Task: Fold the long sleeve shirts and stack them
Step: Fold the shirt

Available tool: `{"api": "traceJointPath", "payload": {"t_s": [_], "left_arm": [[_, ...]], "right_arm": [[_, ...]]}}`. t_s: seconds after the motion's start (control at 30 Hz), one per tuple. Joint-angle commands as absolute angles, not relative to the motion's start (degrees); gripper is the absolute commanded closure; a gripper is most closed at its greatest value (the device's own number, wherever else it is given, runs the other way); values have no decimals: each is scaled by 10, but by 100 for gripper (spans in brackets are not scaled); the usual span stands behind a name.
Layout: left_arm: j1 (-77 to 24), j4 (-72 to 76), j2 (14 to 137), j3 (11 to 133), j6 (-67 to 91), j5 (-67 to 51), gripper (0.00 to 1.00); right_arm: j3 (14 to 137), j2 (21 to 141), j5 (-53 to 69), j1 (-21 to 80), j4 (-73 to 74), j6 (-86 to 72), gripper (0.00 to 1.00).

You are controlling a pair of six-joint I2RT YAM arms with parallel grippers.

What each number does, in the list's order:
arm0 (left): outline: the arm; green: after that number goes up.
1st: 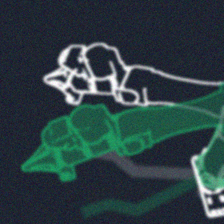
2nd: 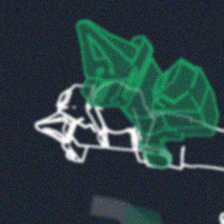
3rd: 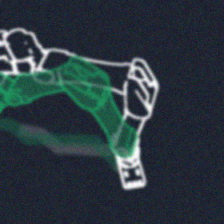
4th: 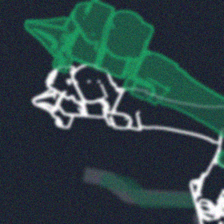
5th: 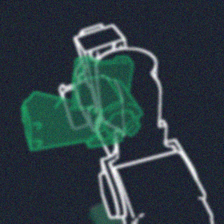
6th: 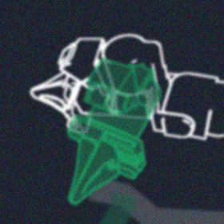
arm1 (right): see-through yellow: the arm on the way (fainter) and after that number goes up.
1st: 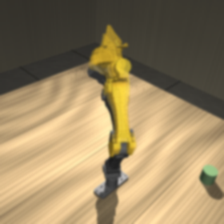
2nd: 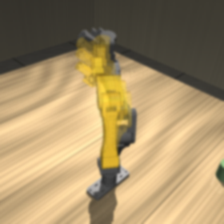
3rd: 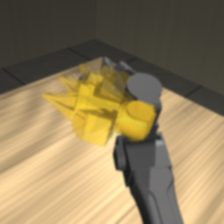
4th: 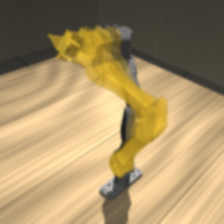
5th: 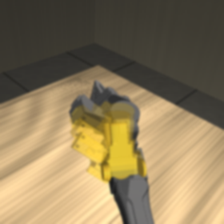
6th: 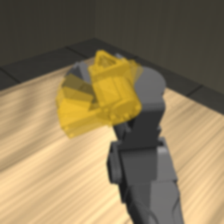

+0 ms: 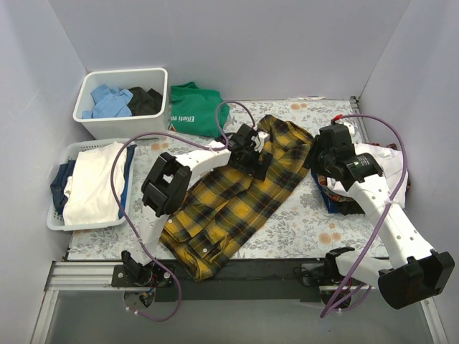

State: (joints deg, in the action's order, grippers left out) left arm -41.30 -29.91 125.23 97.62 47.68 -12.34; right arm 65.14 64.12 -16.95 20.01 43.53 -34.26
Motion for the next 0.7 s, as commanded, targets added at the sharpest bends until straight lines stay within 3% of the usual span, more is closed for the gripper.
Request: {"api": "traceJointPath", "payload": {"t_s": [0.0,0.2,0.47,0.67], "left_arm": [[-453,-303,1264,995,468,-111,2],[-459,-332,1314,1056,499,-55,2],[-444,-454,1452,1273,590,89,2],[-387,-476,1461,1274,682,133,2]], "right_arm": [[664,640,-148,182,433,-331,47],[661,638,-134,160,433,-317,47],[654,628,-119,139,433,-301,47],[651,623,-104,125,433,-293,47]]}}
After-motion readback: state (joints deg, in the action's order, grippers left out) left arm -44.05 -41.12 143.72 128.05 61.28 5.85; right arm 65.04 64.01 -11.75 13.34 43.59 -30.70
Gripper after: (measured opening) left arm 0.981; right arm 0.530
